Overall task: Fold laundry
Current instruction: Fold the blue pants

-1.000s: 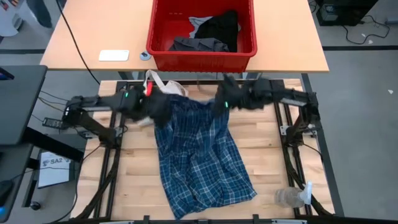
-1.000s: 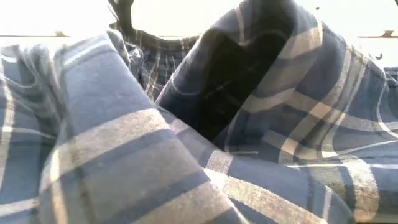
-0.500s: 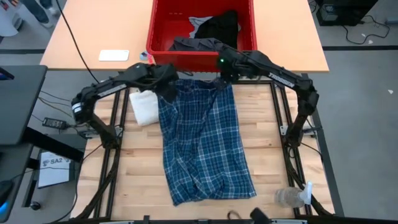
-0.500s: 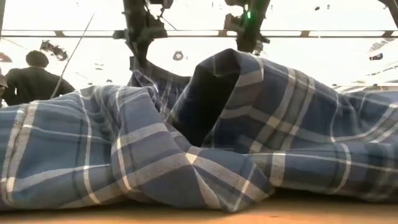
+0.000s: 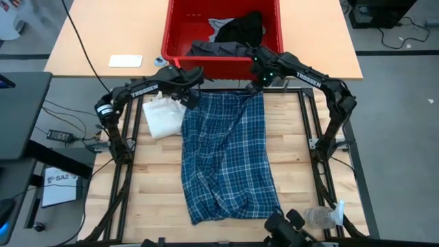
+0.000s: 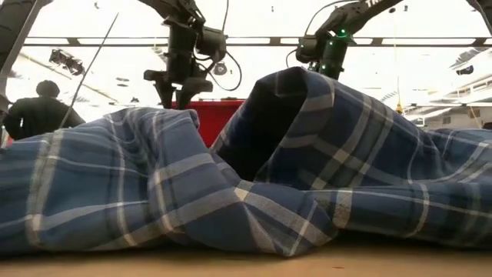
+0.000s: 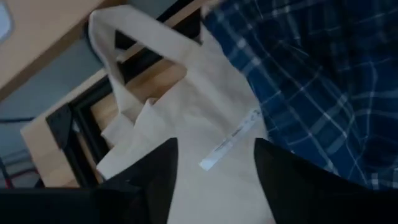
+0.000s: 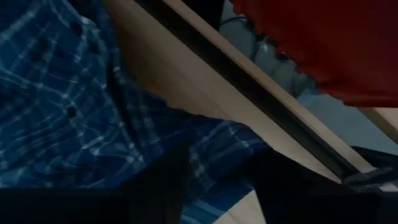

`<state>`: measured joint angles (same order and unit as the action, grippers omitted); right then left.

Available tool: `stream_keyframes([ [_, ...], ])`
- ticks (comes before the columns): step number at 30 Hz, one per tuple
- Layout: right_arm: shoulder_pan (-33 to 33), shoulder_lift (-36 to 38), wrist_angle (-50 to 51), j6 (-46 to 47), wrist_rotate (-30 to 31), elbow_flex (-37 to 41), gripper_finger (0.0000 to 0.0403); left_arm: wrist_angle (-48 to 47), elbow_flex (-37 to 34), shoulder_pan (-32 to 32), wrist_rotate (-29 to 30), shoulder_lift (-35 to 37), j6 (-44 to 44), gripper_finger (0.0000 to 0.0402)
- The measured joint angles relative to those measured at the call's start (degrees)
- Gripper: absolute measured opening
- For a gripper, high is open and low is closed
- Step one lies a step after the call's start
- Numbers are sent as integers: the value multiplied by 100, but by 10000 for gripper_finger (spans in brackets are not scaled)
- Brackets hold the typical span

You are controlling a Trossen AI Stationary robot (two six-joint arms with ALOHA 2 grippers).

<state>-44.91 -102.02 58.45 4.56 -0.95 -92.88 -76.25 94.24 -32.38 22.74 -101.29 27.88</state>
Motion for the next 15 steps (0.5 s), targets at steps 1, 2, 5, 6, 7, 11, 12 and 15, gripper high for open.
stream_keyframes([
  [1,-49,17,-33,-11,-126,3,191,-31,0,23,-17,69,42,235],
  [2,-101,45,-92,-6,-230,4,203,-46,0,53,-57,161,71,239],
  [5,-254,172,-367,137,-506,4,232,-37,2,162,-155,458,88,244],
  [6,-315,213,-436,229,-582,4,241,-29,2,185,-168,549,89,244],
  [7,-375,252,-480,340,-615,4,249,-23,2,202,-175,646,90,243],
  [11,-567,462,-172,765,-645,2,268,-49,2,232,-359,1053,120,243],
  [12,-582,508,18,819,-647,2,269,-45,2,271,-462,1123,138,243],
  [15,-435,710,267,865,-662,201,268,92,-140,546,-589,1263,192,243],
])
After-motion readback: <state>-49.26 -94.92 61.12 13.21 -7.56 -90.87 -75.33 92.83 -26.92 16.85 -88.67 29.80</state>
